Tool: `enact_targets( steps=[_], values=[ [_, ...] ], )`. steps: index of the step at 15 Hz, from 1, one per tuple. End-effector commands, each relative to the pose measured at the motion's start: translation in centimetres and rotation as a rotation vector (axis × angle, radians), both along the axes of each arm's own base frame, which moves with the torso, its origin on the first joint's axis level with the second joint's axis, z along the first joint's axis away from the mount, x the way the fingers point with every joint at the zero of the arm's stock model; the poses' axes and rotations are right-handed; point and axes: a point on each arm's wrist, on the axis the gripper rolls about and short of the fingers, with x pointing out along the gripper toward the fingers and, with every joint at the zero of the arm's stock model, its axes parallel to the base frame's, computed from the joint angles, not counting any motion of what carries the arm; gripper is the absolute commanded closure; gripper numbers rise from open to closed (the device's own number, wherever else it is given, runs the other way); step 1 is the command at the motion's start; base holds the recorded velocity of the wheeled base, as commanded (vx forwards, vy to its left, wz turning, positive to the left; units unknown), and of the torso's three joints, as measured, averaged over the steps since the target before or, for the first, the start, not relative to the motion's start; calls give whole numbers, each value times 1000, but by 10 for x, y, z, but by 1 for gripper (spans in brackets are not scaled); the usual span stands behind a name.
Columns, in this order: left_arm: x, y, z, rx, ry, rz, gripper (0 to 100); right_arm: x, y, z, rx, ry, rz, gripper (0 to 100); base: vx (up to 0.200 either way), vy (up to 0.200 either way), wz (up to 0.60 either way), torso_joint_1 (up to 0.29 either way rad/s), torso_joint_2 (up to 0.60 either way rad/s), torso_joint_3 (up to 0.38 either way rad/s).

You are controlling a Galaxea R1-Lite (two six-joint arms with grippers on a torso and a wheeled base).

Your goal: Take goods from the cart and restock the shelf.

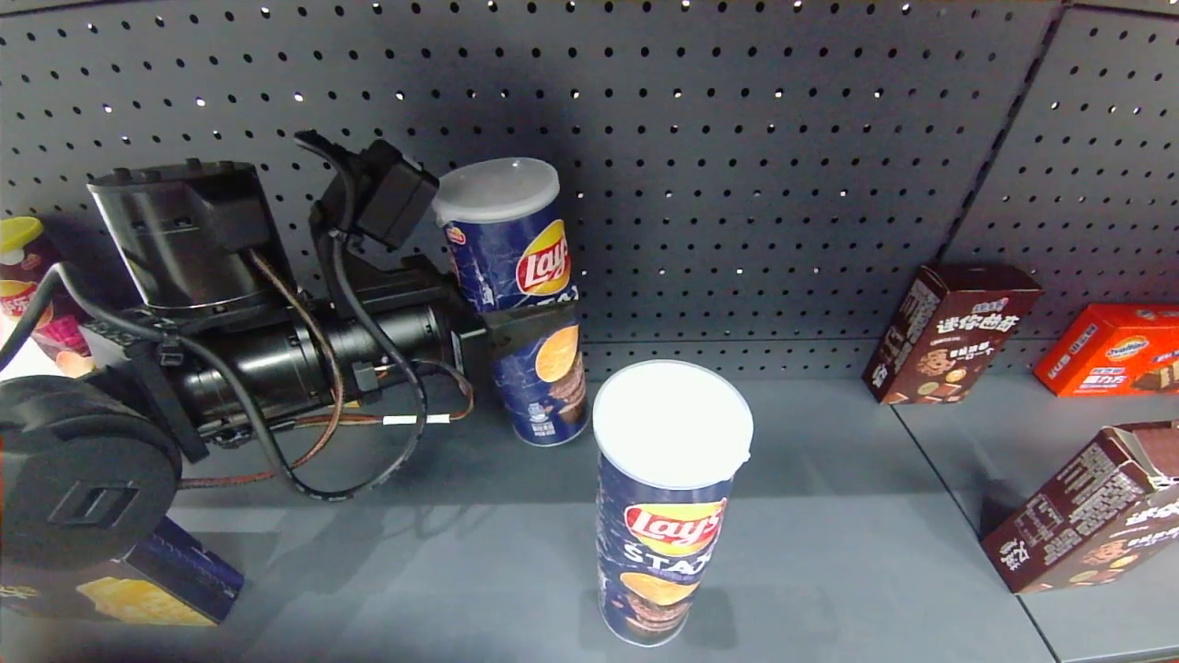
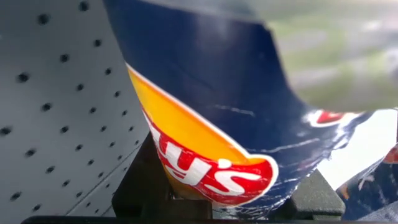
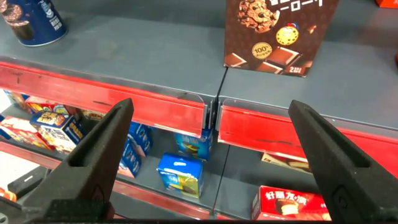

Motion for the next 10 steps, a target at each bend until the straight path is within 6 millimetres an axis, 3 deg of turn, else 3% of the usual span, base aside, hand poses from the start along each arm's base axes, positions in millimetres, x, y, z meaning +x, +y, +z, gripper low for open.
enact_targets(
  steps=[1, 7, 10],
  values=[
    [-2, -9, -1, 4, 6, -27, 100, 0, 0, 0, -1, 1, 0, 0, 0, 0, 0, 0, 0, 0],
    [6, -18, -8, 24, 9, -65, 100, 0, 0, 0, 0, 0, 0, 0, 0, 0, 0, 0, 0, 0],
    [8, -21, -11, 26, 16, -172, 100, 0, 0, 0, -1, 1, 0, 0, 0, 0, 0, 0, 0, 0]
  ],
)
